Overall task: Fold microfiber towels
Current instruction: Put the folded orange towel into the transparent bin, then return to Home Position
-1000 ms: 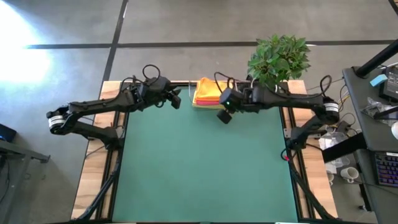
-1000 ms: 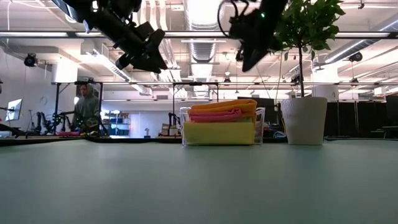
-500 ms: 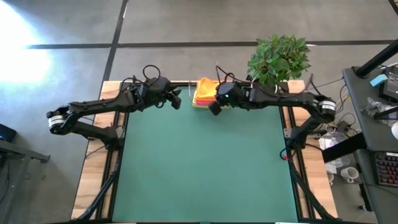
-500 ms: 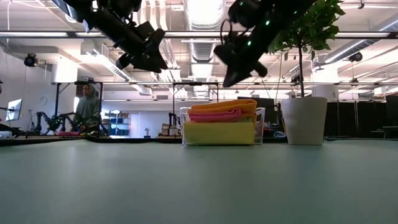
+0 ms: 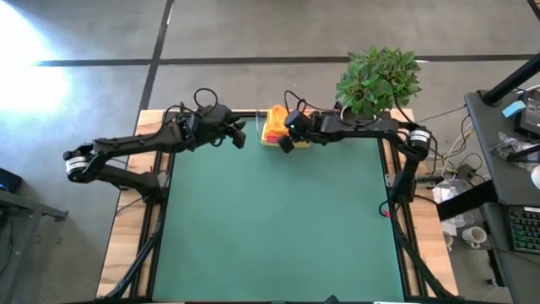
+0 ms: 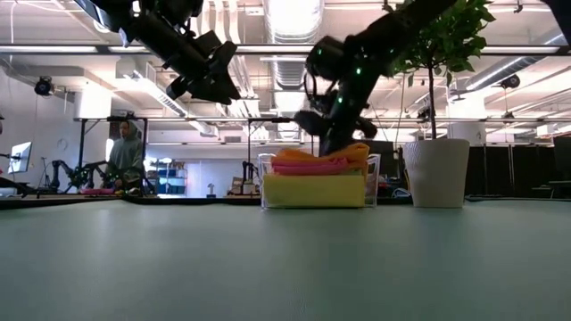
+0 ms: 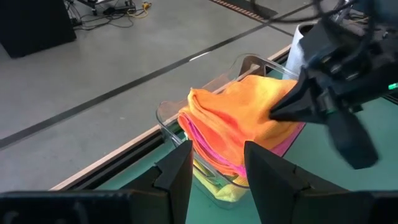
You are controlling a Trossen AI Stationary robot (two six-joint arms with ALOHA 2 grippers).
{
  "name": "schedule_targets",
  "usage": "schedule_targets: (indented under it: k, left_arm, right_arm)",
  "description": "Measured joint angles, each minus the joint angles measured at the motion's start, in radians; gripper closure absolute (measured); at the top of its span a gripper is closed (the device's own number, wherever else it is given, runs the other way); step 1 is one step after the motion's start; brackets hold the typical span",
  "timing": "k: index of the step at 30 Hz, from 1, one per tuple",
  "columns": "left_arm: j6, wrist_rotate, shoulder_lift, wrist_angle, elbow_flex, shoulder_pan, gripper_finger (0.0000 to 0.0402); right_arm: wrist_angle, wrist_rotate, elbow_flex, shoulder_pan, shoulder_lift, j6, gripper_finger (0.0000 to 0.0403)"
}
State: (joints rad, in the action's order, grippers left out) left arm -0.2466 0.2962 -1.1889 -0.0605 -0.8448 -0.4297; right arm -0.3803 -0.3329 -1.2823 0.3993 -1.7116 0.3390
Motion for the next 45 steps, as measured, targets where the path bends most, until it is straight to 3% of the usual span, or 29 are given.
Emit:
schedule_targets:
  k: [8, 17, 25, 30, 34, 40, 45]
  left_arm:
    - [0.000, 0.000, 0.000, 0.000, 0.000, 0.000, 0.0272]
    - [-0.009, -0.064, 0.047, -0.002, -0.002, 0.017, 0.0272]
    - [0.048, -0.077, 0.155, 0.002, 0.029, 0.149, 0.0272]
    - [0.045, 0.016, 0.230, 0.000, 0.119, 0.248, 0.0275]
    - [-0.008, 0.055, 0.299, 0.012, 0.207, 0.292, 0.0306]
    - [-0.034, 0.056, 0.420, 0.037, 0.333, 0.311, 0.0391]
    - [-0.031, 0.050, 0.563, 0.037, 0.432, 0.311, 0.0394]
  right_arm:
    - [-0.026, 0.019, -0.005, 0.000, 0.002, 0.002, 0.0377]
    - [-0.036, 0.019, -0.005, -0.019, 0.195, -0.072, 0.0377]
    - [-0.039, 0.021, 0.003, -0.123, 0.372, -0.184, 0.0377]
    - [-0.038, 0.023, 0.029, -0.200, 0.413, -0.226, 0.0374]
    - [-0.041, 0.022, 0.048, -0.258, 0.415, -0.229, 0.0374]
    - [-0.038, 0.019, 0.052, -0.305, 0.401, -0.174, 0.0374]
    - [-0.036, 0.018, 0.043, -0.308, 0.403, -0.079, 0.0374]
